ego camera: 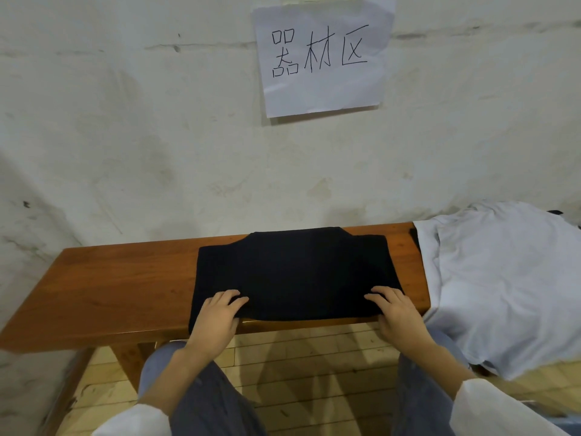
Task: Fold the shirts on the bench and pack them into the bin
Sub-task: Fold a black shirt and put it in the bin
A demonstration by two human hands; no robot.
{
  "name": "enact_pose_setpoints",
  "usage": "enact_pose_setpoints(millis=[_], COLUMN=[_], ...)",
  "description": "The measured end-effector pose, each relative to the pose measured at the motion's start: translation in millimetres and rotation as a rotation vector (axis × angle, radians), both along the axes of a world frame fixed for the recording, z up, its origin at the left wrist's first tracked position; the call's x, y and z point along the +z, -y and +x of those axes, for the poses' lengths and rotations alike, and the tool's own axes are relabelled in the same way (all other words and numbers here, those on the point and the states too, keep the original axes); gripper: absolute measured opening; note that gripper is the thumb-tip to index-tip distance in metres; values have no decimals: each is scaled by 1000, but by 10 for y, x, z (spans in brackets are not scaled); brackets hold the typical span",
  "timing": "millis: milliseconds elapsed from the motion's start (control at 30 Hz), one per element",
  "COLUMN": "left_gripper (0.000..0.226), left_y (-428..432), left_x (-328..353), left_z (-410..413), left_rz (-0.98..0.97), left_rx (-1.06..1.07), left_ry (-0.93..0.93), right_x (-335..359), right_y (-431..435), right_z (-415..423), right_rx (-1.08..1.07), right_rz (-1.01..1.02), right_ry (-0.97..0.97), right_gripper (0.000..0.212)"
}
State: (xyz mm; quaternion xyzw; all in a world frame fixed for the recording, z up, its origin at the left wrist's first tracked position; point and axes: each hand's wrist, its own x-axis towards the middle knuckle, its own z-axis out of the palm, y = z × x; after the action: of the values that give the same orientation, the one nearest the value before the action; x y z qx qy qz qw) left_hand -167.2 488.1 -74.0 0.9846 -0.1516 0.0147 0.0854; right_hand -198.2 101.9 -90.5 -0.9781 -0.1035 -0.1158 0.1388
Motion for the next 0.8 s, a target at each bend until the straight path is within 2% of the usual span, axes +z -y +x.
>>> enact_pose_setpoints(millis=[100, 167, 233, 300, 400, 467, 700, 800], left_gripper=[55, 49, 39, 33, 28, 26, 34, 29], left_y=[86, 111, 115, 111, 116, 111, 53, 46], left_x=[118, 205, 289, 373, 508, 590, 877, 895], left_z=[3, -7, -21, -58, -149, -228, -474, -600], left_rz=[-16, -49, -65, -87, -183, -246, -350, -399], left_rx=[32, 99, 122, 136, 239, 267, 187, 169], left_ry=[-18, -32, -32, -18, 20, 135, 457, 545], right_x=[45, 148, 269, 397, 553, 632, 926, 1000], right_y=[-86, -97, -111, -151, -199, -211, -177, -136], right_z=[8, 43, 70, 39, -26, -62, -305, -446], right_rx=[5, -25, -74, -173, -311, -340, -283, -233], right_rz=[-68, -76, 3, 135, 267, 294, 352, 337], right_ry=[-16, -84, -175, -187, -118, -42, 223, 323], right_gripper=[47, 34, 29, 25, 21, 21, 28, 30])
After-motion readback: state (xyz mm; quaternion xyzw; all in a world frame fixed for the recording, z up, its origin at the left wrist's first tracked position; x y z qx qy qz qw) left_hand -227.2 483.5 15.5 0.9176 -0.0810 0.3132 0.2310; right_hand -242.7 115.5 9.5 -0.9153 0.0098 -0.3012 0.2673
